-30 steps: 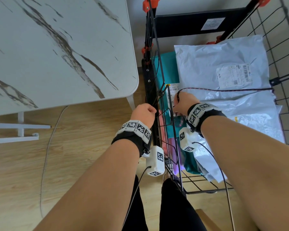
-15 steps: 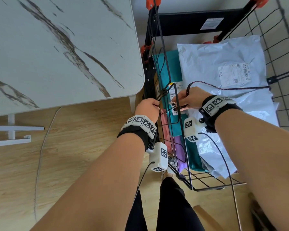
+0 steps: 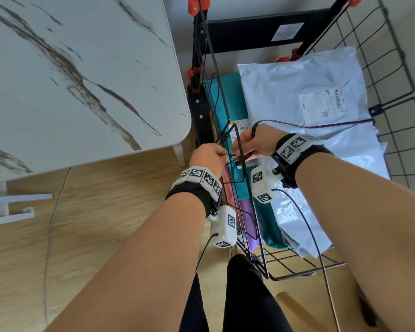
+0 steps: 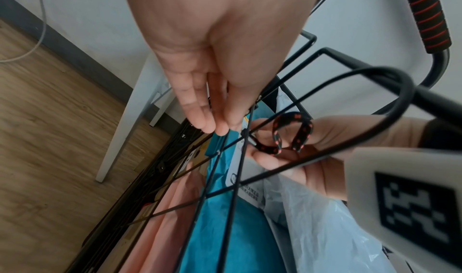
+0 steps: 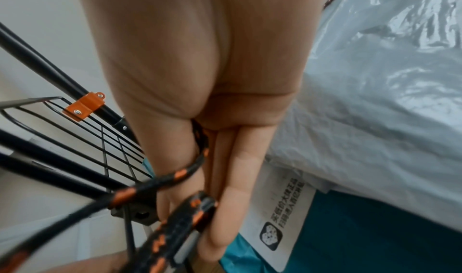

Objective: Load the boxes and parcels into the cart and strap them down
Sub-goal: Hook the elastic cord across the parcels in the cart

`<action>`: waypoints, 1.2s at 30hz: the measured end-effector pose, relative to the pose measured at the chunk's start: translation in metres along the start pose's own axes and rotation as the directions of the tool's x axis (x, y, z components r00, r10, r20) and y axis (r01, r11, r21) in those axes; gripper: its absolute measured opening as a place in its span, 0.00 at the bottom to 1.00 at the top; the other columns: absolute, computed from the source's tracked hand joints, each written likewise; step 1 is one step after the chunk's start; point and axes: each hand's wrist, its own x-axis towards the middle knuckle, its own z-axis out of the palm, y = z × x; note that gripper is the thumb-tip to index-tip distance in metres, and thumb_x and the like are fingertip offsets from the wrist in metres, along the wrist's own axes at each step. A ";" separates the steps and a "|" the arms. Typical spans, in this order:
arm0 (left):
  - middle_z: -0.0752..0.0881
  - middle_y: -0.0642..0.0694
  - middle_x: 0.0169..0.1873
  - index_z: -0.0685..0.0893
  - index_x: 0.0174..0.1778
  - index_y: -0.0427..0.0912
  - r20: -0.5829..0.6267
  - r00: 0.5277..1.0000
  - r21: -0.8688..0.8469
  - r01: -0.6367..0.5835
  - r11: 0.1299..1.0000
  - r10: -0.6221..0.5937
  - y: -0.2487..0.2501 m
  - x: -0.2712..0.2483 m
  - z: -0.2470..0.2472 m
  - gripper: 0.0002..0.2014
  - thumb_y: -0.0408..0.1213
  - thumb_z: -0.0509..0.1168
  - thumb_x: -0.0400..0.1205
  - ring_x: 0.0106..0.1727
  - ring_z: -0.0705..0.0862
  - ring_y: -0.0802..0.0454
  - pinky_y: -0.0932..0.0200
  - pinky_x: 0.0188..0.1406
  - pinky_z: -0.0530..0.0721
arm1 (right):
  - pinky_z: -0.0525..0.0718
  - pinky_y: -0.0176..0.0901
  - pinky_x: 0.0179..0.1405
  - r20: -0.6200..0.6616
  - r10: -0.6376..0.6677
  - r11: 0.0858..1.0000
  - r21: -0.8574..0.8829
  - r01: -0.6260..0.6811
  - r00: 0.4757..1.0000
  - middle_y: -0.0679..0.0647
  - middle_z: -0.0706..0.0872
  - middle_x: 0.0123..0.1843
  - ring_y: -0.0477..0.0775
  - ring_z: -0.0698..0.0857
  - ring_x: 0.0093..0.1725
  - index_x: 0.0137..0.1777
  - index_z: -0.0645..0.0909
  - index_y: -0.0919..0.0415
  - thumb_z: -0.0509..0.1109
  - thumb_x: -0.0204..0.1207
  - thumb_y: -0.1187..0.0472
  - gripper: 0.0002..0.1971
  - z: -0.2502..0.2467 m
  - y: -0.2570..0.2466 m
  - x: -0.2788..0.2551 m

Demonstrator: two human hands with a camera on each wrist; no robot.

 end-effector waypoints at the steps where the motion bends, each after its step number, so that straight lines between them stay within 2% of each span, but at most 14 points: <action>1: 0.89 0.47 0.51 0.89 0.55 0.45 -0.006 1.000 0.018 -0.001 1.000 0.001 0.001 -0.001 -0.001 0.10 0.38 0.64 0.83 0.50 0.85 0.51 0.63 0.48 0.78 | 0.90 0.37 0.44 0.004 0.009 1.000 0.025 -0.009 1.000 0.60 0.90 0.47 0.53 0.91 0.45 0.52 0.87 0.68 0.74 0.73 0.74 0.09 0.000 0.000 0.000; 5: 0.88 0.44 0.51 0.85 0.56 0.42 -0.081 0.994 0.060 0.075 0.995 -0.070 -0.003 -0.005 -0.005 0.10 0.34 0.59 0.84 0.53 0.85 0.46 0.57 0.53 0.81 | 0.91 0.42 0.45 -0.033 0.033 0.994 0.103 -0.030 0.999 0.60 0.90 0.45 0.54 0.92 0.44 0.49 0.85 0.65 0.74 0.76 0.67 0.04 -0.003 0.001 -0.004; 9: 0.84 0.36 0.57 0.76 0.63 0.33 -0.111 0.962 0.109 0.262 0.959 -0.250 -0.014 -0.009 -0.019 0.13 0.30 0.57 0.84 0.60 0.83 0.39 0.51 0.55 0.80 | 0.91 0.41 0.39 -0.121 0.069 0.991 0.120 -0.054 0.990 0.62 0.90 0.45 0.53 0.91 0.37 0.54 0.84 0.66 0.73 0.78 0.62 0.09 -0.010 0.004 -0.005; 14: 0.84 0.35 0.59 0.81 0.63 0.32 -0.149 0.944 0.180 0.320 0.930 -0.296 -0.034 -0.023 -0.040 0.15 0.32 0.56 0.85 0.61 0.83 0.37 0.50 0.55 0.81 | 0.90 0.37 0.34 -0.142 0.071 0.992 0.111 -0.056 0.987 0.62 0.90 0.45 0.49 0.91 0.35 0.55 0.83 0.70 0.72 0.78 0.64 0.10 -0.006 -0.005 -0.014; 19: 0.86 0.37 0.48 0.81 0.44 0.33 -0.118 0.930 0.304 0.367 0.879 -0.347 -0.048 -0.039 -0.066 0.06 0.28 0.59 0.82 0.51 0.85 0.38 0.54 0.42 0.79 | 0.91 0.37 0.36 -0.191 0.071 0.995 0.077 -0.057 0.979 0.60 0.90 0.47 0.52 0.91 0.41 0.52 0.84 0.64 0.73 0.77 0.64 0.07 0.004 -0.008 -0.026; 21: 0.84 0.39 0.40 0.76 0.31 0.34 -0.107 0.926 0.335 0.376 0.864 -0.362 -0.052 -0.049 -0.072 0.12 0.28 0.58 0.82 0.42 0.82 0.42 0.57 0.39 0.78 | 0.91 0.40 0.39 -0.238 0.083 0.994 0.095 -0.062 0.968 0.63 0.90 0.48 0.54 0.91 0.42 0.54 0.84 0.66 0.73 0.77 0.65 0.08 0.005 -0.007 -0.030; 23: 0.79 0.42 0.32 0.72 0.26 0.36 -0.116 0.908 0.333 0.417 0.846 -0.402 -0.057 -0.060 -0.077 0.17 0.28 0.58 0.83 0.38 0.79 0.45 0.58 0.40 0.78 | 0.91 0.39 0.36 -0.279 0.086 0.992 0.117 -0.056 0.956 0.64 0.89 0.48 0.54 0.90 0.40 0.54 0.84 0.68 0.73 0.77 0.67 0.07 0.007 -0.008 -0.037; 26: 0.75 0.44 0.27 0.72 0.26 0.36 -0.131 0.894 0.312 0.448 0.838 -0.430 -0.058 -0.076 -0.084 0.18 0.28 0.58 0.84 0.36 0.78 0.46 0.60 0.41 0.78 | 0.88 0.33 0.29 -0.311 0.076 0.993 0.113 -0.043 0.947 0.63 0.89 0.46 0.52 0.87 0.35 0.55 0.84 0.69 0.72 0.77 0.68 0.08 0.012 -0.012 -0.048; 28: 0.75 0.44 0.27 0.75 0.28 0.35 -0.144 0.887 0.306 0.461 0.833 -0.438 -0.060 -0.087 -0.087 0.17 0.29 0.57 0.84 0.35 0.79 0.48 0.60 0.41 0.78 | 0.88 0.32 0.29 -0.324 0.065 0.995 0.088 -0.039 0.944 0.62 0.88 0.45 0.50 0.86 0.34 0.55 0.84 0.69 0.71 0.77 0.69 0.08 0.014 -0.016 -0.056; 31: 0.85 0.40 0.41 0.85 0.43 0.33 -0.160 0.890 0.210 0.454 0.866 -0.427 -0.062 -0.104 -0.092 0.12 0.29 0.57 0.85 0.49 0.85 0.44 0.57 0.53 0.82 | 0.87 0.31 0.29 -0.369 0.029 0.999 0.028 -0.020 0.929 0.62 0.89 0.45 0.49 0.86 0.34 0.55 0.85 0.68 0.71 0.78 0.69 0.08 0.016 -0.022 -0.068; 32: 0.85 0.40 0.43 0.84 0.41 0.33 -0.194 0.882 0.139 0.459 0.878 -0.430 -0.061 -0.111 -0.095 0.12 0.29 0.56 0.85 0.50 0.85 0.44 0.58 0.55 0.83 | 0.86 0.30 0.27 -0.384 0.017 1.000 0.024 -0.008 0.923 0.63 0.89 0.45 0.48 0.85 0.33 0.56 0.84 0.69 0.71 0.78 0.69 0.08 0.017 -0.023 -0.072; 34: 0.82 0.43 0.37 0.78 0.31 0.36 -0.209 0.864 0.183 0.495 0.849 -0.459 -0.061 -0.127 -0.097 0.17 0.29 0.54 0.86 0.45 0.82 0.47 0.61 0.53 0.80 | 0.84 0.31 0.28 -0.412 -0.001 1.000 0.024 0.012 0.911 0.65 0.89 0.47 0.48 0.83 0.31 0.58 0.83 0.72 0.69 0.79 0.70 0.10 0.019 -0.025 -0.081; 35: 0.81 0.42 0.36 0.78 0.32 0.36 -0.230 0.847 0.120 0.513 0.850 -0.479 -0.061 -0.135 -0.097 0.17 0.29 0.53 0.86 0.45 0.82 0.47 0.61 0.52 0.78 | 0.84 0.32 0.30 -0.426 -0.007 1.000 0.017 0.016 0.905 0.65 0.89 0.47 0.48 0.82 0.31 0.57 0.83 0.73 0.69 0.79 0.70 0.10 0.022 -0.025 -0.086; 36: 0.83 0.38 0.40 0.81 0.39 0.32 -0.246 0.845 0.135 0.515 0.846 -0.475 -0.062 -0.142 -0.098 0.15 0.29 0.52 0.87 0.49 0.83 0.43 0.58 0.54 0.78 | 0.85 0.32 0.32 -0.442 -0.014 1.000 0.011 0.021 0.897 0.65 0.89 0.47 0.49 0.83 0.31 0.55 0.84 0.72 0.70 0.79 0.69 0.08 0.024 -0.025 -0.090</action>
